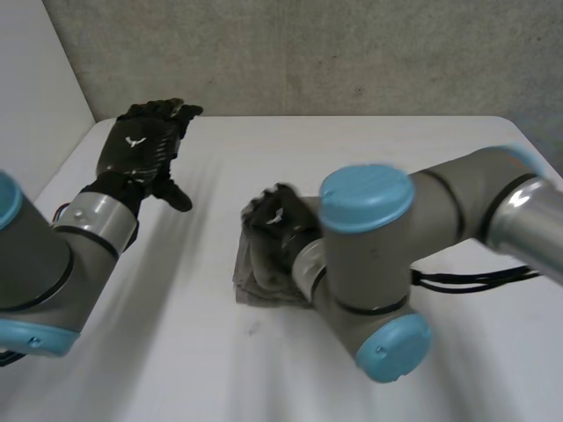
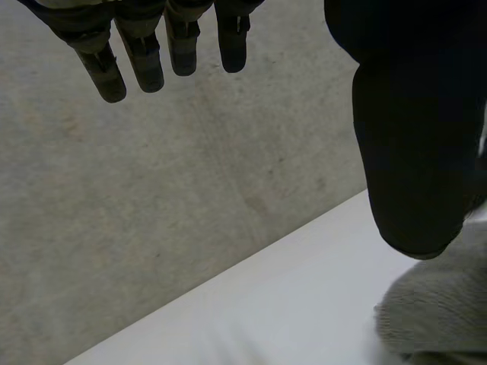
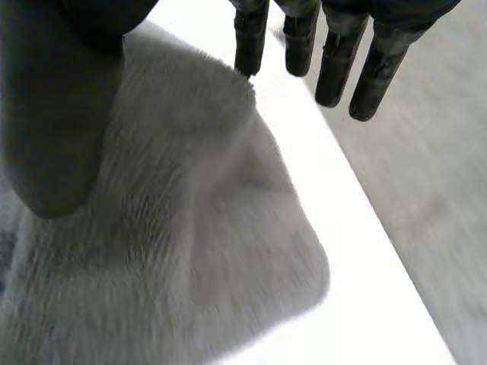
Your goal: Fold the towel.
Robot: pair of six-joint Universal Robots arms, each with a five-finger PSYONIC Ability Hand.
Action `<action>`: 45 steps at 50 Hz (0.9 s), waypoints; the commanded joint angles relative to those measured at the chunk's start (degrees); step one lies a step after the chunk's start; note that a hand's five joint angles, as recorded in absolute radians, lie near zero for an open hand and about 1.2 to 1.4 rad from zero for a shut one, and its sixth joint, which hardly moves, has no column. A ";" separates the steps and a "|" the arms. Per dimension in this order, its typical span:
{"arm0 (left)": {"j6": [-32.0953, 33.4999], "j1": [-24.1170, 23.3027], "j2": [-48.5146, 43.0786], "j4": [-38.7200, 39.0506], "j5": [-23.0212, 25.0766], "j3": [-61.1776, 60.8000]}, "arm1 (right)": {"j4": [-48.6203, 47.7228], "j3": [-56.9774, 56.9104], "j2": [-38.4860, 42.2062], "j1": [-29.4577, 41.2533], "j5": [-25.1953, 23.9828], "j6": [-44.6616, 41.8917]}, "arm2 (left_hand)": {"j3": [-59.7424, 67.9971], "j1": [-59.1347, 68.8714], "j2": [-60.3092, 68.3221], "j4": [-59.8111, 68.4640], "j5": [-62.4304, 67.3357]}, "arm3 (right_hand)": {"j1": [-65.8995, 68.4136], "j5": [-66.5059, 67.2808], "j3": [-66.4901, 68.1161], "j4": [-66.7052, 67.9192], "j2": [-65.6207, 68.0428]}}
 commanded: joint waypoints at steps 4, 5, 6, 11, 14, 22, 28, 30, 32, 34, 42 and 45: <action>-8.69 -7.11 -11.02 -8.93 -5.86 12.47 | -1.51 12.94 -14.89 -12.34 -4.23 29.15 | 1.22 0.70 1.22 1.22 -1.01 | -5.02 -3.50 -4.41 -5.11 -4.49; -9.84 -8.34 -13.04 -10.25 -6.31 13.88 | -1.52 12.96 -14.90 -12.36 -4.25 29.19 | 1.22 0.70 1.22 1.22 -1.01 | -5.02 -3.50 -4.41 -5.11 -4.49; -9.85 -8.36 -13.06 -10.26 -6.31 13.89 | -1.43 13.92 -15.33 -13.84 -6.16 31.53 | 1.22 0.70 1.22 1.22 -1.01 | -5.02 -3.50 -4.41 -5.11 -4.49; -10.99 -11.96 -19.48 -12.37 -6.84 16.53 | -1.34 14.80 -13.42 -15.70 -10.22 33.05 | 1.56 1.04 1.56 1.56 -0.67 | -5.02 -3.50 -4.41 -5.11 -4.49; -10.99 -13.19 -22.29 -12.37 -7.10 17.50 | -1.25 14.63 -10.26 -15.87 -10.84 33.05 | 1.89 1.38 1.90 1.89 -0.34 | -5.02 -3.50 -4.41 -5.11 -4.49; -10.64 -13.54 -25.37 -12.20 -7.54 18.20 | -2.48 14.02 -2.70 -15.96 -11.10 33.14 | 2.90 2.39 2.91 2.90 0.67 | -5.02 -3.50 -4.41 -5.11 -4.49; -8.97 -13.54 -28.88 -12.72 -9.03 17.94 | -2.92 12.00 1.27 -15.88 -10.84 33.05 | 3.07 2.55 3.08 3.07 0.84 | -5.02 -3.50 -4.41 -5.11 -4.49; -8.36 -13.37 -28.80 -12.64 -9.65 18.02 | -2.83 11.64 1.01 -15.79 -10.84 32.97 | 3.07 2.55 3.08 3.07 0.84 | -5.02 -3.50 -4.41 -5.11 -4.49; -8.18 -13.10 -27.57 -12.72 -10.00 18.29 | -2.75 11.47 0.31 -15.79 -11.19 33.05 | 2.74 2.22 2.74 2.74 0.50 | -5.02 -3.50 -4.41 -5.11 -4.49; -8.27 -13.01 -25.83 -12.81 -10.09 18.37 | -2.48 11.03 -3.45 -15.96 -10.84 33.05 | 2.73 2.22 2.74 2.73 0.50 | -5.02 -3.50 -4.41 -5.11 -4.49; -8.09 -12.75 -10.47 -15.17 -10.09 18.81 | -2.83 12.08 -20.14 -17.80 -8.57 33.58 | 2.06 1.54 2.07 2.06 -0.17 | -5.02 -3.50 -4.41 -5.11 -4.49; -8.36 -11.61 -3.17 -19.82 -10.09 20.74 | -2.48 11.38 -25.95 -20.61 -5.06 33.32 | 2.40 1.88 2.40 2.40 0.16 | -5.02 -3.50 -4.41 -5.11 -4.49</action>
